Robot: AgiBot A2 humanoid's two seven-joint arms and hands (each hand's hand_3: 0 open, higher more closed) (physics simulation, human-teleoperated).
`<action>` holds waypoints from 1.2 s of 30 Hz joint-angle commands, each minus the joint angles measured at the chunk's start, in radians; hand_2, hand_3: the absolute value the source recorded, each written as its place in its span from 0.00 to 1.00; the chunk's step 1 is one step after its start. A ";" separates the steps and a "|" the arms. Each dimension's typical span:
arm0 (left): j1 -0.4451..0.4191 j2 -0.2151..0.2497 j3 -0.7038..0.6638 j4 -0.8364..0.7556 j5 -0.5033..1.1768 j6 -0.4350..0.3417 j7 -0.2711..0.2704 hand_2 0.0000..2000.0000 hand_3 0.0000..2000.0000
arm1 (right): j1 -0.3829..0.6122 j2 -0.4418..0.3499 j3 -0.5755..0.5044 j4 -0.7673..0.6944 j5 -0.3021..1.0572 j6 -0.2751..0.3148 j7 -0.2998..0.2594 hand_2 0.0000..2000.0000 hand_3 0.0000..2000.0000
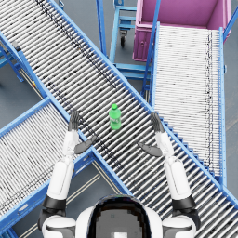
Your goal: Pick up the oil and place it on the left assembly line, put the cola on the right, and keep Sprite still
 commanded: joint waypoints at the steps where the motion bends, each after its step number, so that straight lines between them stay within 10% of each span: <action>1: 0.000 0.000 0.000 0.000 0.000 0.000 0.000 0.00 0.00 | 0.000 0.000 0.000 0.000 0.000 0.000 0.000 0.00 0.00; 36: 0.000 0.000 0.000 0.000 0.000 0.000 0.000 0.00 0.00 | 0.000 0.000 0.000 0.000 0.000 0.000 0.000 0.00 0.00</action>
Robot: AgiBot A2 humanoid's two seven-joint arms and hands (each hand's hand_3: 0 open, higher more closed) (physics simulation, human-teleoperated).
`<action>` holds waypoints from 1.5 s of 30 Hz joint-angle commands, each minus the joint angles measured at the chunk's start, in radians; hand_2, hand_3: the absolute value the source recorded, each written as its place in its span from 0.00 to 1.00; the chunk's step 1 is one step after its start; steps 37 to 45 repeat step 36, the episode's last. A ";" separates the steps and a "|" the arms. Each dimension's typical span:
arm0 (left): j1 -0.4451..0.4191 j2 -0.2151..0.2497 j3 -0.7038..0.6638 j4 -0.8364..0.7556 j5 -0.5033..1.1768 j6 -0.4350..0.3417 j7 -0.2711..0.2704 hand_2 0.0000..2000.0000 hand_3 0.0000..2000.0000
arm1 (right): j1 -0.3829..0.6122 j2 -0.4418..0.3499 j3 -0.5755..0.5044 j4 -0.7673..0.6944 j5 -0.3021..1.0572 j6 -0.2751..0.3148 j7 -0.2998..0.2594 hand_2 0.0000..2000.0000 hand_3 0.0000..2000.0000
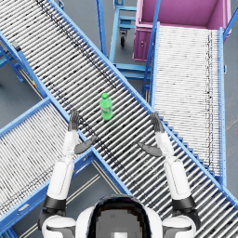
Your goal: Pick up the oil and place it on the left assembly line, put the cola on the right, and keep Sprite still
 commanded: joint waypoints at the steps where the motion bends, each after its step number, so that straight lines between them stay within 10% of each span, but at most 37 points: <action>1: 0.000 0.000 0.000 0.000 0.000 0.000 0.000 0.00 0.00 | 0.000 0.000 0.000 0.000 0.000 0.000 0.000 0.00 0.00; 45: 0.000 0.000 0.000 0.000 0.000 0.000 0.000 0.00 0.00 | 0.000 0.000 0.000 0.000 0.000 0.000 0.000 0.00 0.00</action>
